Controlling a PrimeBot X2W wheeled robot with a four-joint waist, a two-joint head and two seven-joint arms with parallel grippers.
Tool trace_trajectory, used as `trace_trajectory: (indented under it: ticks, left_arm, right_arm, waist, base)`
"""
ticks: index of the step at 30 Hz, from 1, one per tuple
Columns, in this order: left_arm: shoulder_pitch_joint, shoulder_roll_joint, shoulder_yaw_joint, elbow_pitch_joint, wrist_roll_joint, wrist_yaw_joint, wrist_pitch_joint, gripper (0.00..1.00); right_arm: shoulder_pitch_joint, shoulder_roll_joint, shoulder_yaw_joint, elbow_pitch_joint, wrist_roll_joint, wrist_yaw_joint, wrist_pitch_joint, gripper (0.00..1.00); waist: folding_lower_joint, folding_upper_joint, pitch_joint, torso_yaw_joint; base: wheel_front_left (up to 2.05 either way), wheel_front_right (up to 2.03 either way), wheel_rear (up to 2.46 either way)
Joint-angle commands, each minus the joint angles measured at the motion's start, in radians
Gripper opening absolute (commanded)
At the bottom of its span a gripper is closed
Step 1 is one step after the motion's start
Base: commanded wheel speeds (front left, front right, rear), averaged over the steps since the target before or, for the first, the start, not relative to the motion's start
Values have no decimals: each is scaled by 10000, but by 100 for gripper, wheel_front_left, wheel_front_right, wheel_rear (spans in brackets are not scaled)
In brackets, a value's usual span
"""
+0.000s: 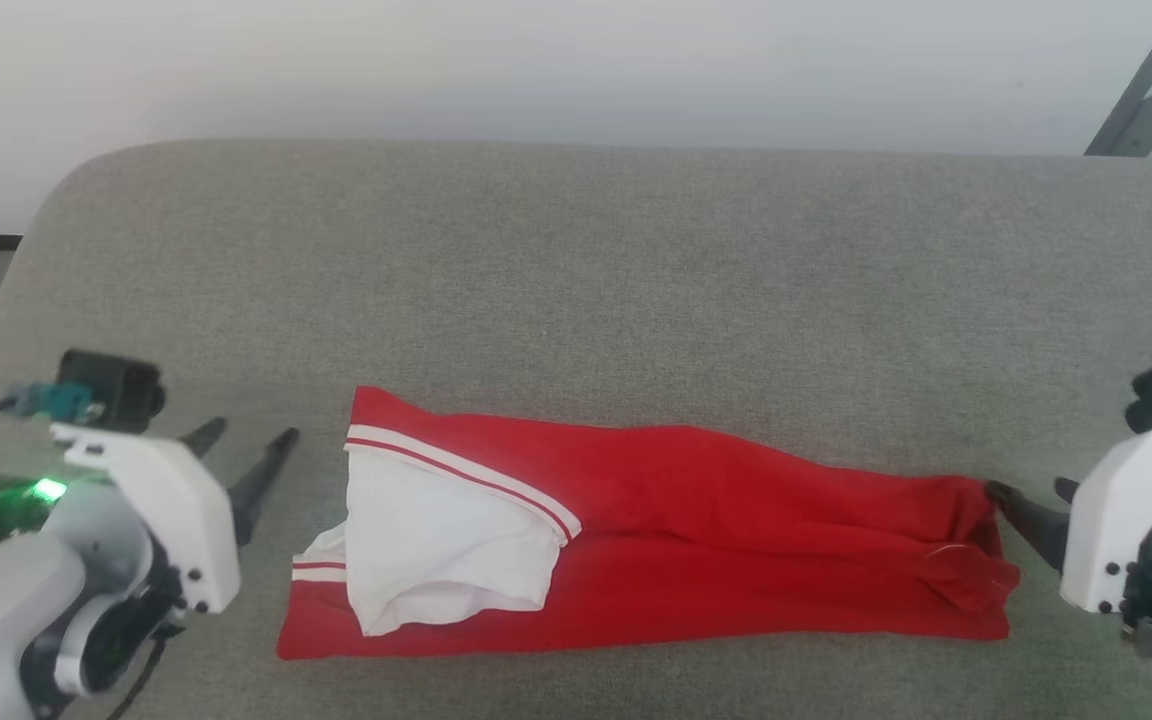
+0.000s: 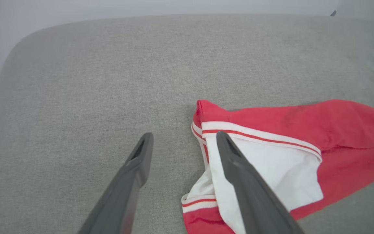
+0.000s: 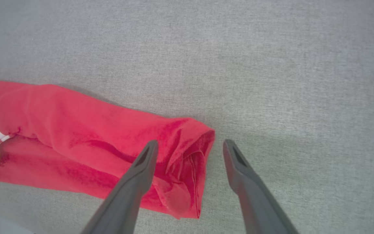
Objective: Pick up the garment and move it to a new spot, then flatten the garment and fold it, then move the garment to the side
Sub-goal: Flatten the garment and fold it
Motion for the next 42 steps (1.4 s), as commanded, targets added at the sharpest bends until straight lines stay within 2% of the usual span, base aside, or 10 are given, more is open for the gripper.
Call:
trace_trajectory:
  ticks: [1, 8, 13, 18, 22, 29, 30, 31, 32, 42]
  left_arm:
    - [236, 38, 111, 100, 261, -48, -428, 100]
    - [1332, -57, 711, 806, 296, -275, -3019, 100]
    - [2081, -416, 1827, 1356, 560, -343, -3476, 100]
    - [3382, -1431, 4268, 1595, 1849, -585, -3476, 100]
    - [4378, -2360, 6139, 1755, 3008, -1069, -3481, 100]
    - [5275, -3810, 8143, 2121, 4480, -1964, -3483, 100]
    - [5373, -4002, 8394, 2204, 4715, -2110, -3482, 100]
    - [5421, -4163, 8608, 2279, 4941, -2264, -3482, 100]
    - [5433, -4376, 8890, 2323, 5145, -2404, -3483, 100]
    - [5669, -5905, 10828, 2819, 6803, -3604, -3483, 100]
  right_arm:
    - [124, 10, -75, 78, -87, 4, -90, 100]
    - [333, 70, -645, 493, -5, 4, 41, 100]
    - [302, 181, -712, 814, 173, 4, 232, 100]
    - [66, 369, -604, 1238, 376, 4, 415, 100]
    - [-212, 439, -408, 1853, 551, 4, 504, 100]
    - [-671, 456, 95, 2949, 639, 4, 655, 100]
    - [-739, 439, 206, 3102, 665, 4, 648, 80]
    - [-813, 412, 343, 3205, 716, 4, 627, 24]
    - [-864, 386, 462, 3291, 775, 4, 622, 0]
    - [-1509, -210, 356, 3566, 1570, 2, 345, 0]
  waist:
    - [0, 0, -11, 14]
    - [0, 0, 6, 160]
    - [0, 0, 72, 333]
    - [0, 0, 206, 510]
    - [0, 0, 307, 633]
    - [0, 0, 437, 774]
    - [0, 0, 454, 793]
    - [0, 0, 473, 807]
    - [0, 0, 489, 818]
    - [0, 0, 579, 746]
  base:
    - [0, 0, 0]
    - [0, 0, 0]
    - [0, 0, 0]
    - [0, 0, 0]
    - [0, 0, 0]
    - [0, 0, 0]
    - [0, 0, 0]
    - [0, 0, 0]
    - [0, 0, 0]
    - [0, 0, 0]
